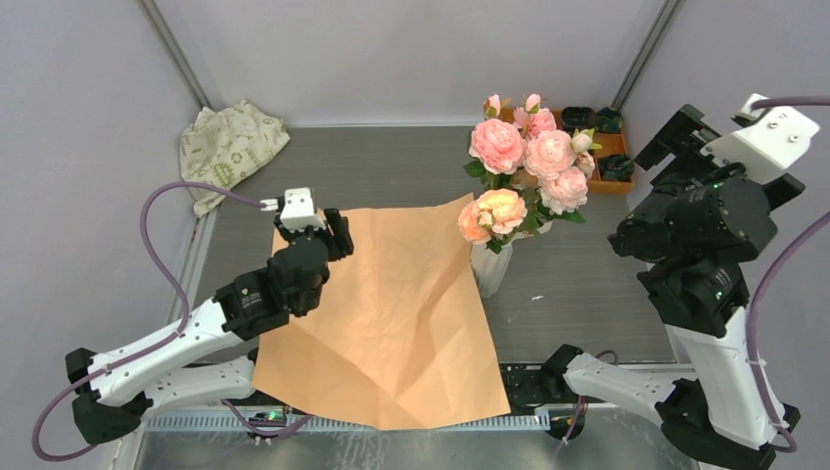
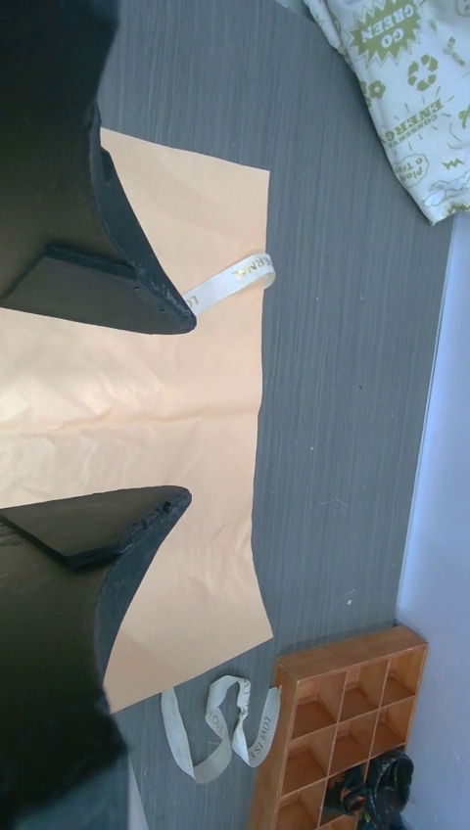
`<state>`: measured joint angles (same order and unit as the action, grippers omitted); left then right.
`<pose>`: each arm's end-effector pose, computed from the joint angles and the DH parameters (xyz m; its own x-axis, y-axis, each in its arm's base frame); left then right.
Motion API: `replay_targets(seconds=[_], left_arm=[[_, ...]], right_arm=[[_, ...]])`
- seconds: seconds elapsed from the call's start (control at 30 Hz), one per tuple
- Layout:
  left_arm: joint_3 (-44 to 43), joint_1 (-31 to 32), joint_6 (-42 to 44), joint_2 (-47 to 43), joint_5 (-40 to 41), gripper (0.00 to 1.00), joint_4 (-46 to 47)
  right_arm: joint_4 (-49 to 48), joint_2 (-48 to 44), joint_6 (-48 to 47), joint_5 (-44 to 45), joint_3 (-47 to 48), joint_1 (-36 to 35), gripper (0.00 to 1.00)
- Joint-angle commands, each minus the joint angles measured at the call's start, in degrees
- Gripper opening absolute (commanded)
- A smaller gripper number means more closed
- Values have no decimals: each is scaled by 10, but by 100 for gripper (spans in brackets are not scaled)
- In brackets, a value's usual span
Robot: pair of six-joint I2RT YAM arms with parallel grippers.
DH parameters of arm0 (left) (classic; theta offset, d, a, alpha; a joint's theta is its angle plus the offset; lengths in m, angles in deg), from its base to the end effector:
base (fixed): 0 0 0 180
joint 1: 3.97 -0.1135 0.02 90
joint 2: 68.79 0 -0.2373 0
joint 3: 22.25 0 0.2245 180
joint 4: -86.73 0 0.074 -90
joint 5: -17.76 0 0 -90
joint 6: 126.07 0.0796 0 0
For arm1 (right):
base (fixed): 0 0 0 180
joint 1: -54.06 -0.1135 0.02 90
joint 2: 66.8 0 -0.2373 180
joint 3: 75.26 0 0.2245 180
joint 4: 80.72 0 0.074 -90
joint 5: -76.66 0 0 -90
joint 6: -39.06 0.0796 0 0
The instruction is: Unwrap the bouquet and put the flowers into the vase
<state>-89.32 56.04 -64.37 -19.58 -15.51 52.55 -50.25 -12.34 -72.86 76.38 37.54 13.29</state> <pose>0.1534 -0.1327 0.3289 -0.1588 -0.2452 -0.9564 -0.0014 0.9687 -0.2481 0.1017 -0.0174 0.5325 0.0797 0.0663 -0.9946 0.7503 0.6529 0.1037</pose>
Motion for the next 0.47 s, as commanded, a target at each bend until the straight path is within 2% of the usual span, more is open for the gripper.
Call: replay_targets(seconds=[0.0,0.3,0.43], left_arm=[[-16,1,-11,-11,8,59,14],[-15,2,-12,-8,8,59,15],[-14,1,-12,-10,10,59,15]], right_arm=[[-1,-1,19,62,-6,-5,99],[48,-17,43,58,-7,-9,99],[70,-32,84,42,-11,-9,99]])
